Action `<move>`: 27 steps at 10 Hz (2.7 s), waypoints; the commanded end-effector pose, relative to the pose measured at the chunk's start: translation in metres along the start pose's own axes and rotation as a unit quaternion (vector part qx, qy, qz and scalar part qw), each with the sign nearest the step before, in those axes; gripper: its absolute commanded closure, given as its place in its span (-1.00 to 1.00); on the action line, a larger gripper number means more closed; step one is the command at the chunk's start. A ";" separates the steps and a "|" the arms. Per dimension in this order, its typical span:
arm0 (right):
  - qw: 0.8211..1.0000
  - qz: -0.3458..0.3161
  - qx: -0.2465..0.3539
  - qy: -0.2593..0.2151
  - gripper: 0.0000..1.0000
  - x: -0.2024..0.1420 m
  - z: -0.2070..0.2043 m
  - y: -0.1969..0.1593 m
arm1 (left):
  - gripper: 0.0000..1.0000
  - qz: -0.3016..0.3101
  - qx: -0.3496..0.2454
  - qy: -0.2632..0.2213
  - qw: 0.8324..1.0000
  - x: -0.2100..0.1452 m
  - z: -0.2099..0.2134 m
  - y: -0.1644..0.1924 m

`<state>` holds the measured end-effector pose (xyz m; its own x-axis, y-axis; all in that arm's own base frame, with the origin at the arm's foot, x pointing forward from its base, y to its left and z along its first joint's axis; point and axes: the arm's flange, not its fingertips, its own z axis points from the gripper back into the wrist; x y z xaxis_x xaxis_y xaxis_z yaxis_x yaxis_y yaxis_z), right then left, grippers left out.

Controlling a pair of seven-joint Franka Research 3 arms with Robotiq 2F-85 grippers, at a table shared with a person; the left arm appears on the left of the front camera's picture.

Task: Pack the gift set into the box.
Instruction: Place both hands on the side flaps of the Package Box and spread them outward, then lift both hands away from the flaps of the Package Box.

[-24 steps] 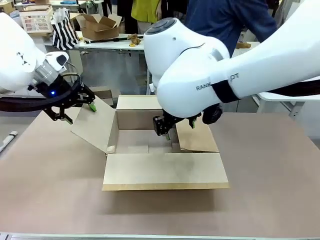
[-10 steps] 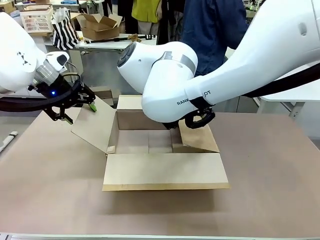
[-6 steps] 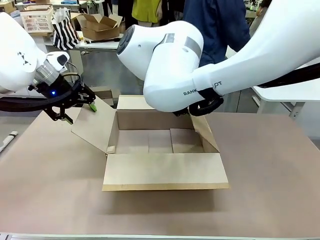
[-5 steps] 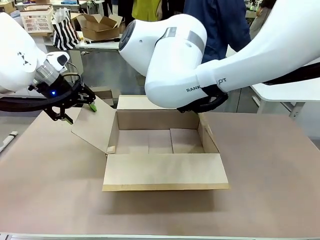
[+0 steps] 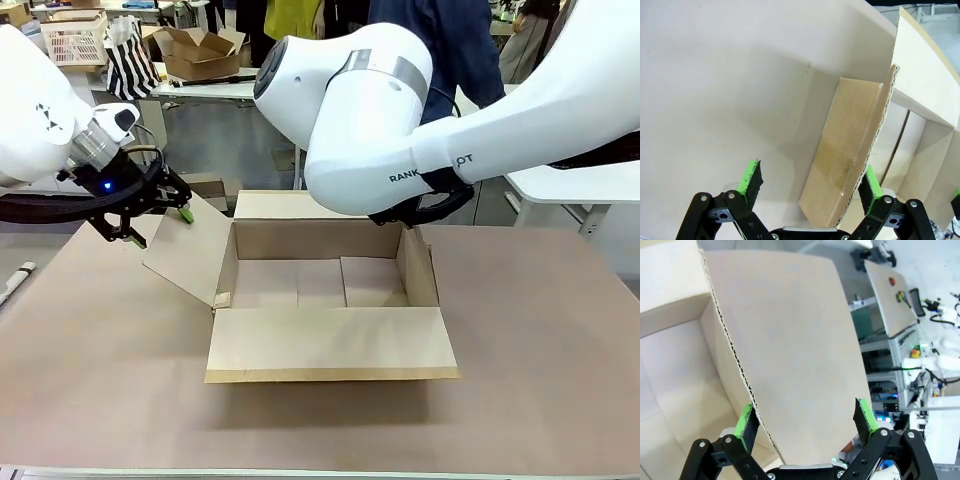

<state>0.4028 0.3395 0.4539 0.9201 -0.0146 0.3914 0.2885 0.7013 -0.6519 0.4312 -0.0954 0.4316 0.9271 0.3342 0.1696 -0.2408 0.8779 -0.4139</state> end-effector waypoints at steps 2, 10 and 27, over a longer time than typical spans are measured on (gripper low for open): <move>0.989 0.006 0.144 0.043 -1.00 -0.015 -0.037 -0.045 | -1.00 -0.001 0.002 -0.002 1.000 0.000 0.001 0.001; 0.891 -0.130 0.426 0.093 -1.00 -0.003 -0.183 -0.126 | -1.00 -0.001 0.002 -0.002 1.000 0.000 0.001 0.001; 0.914 -0.147 0.365 0.095 -1.00 0.004 -0.164 -0.123 | -1.00 -0.001 0.002 -0.002 1.000 0.000 0.001 0.001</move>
<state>0.4125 0.1335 0.4249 0.8897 -0.3360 0.3092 0.3178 0.9419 0.1091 0.4313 -0.0953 0.4316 0.9270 0.3345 0.1698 -0.2411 0.8780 -0.4136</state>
